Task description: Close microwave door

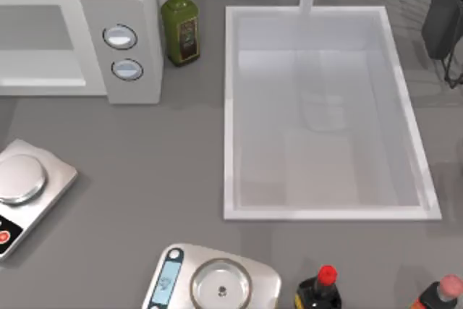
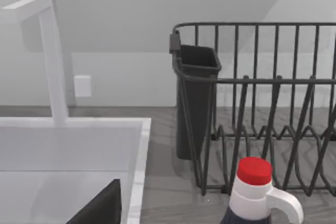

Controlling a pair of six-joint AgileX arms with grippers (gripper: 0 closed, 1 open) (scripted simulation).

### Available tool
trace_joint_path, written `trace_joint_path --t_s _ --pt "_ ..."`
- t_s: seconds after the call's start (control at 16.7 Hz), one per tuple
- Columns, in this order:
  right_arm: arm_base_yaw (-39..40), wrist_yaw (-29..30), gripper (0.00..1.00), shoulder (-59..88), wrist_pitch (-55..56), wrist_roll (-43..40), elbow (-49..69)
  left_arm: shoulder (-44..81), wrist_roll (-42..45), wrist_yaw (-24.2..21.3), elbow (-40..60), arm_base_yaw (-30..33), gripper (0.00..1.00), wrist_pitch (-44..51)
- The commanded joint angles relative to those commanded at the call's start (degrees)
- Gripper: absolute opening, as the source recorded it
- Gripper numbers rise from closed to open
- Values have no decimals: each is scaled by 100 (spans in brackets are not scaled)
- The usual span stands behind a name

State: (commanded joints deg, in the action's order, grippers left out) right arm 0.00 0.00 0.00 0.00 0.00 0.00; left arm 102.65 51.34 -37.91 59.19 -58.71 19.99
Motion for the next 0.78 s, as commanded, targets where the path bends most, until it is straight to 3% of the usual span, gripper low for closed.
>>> trace_joint_path --t_s 0.42,0.78 --pt "0 0 100 0 0 0 0 -132 -73 30 -168 32 0 -135" --pt "0 0 100 0 0 0 0 -1395 -866 421 -1639 777 0 -743"
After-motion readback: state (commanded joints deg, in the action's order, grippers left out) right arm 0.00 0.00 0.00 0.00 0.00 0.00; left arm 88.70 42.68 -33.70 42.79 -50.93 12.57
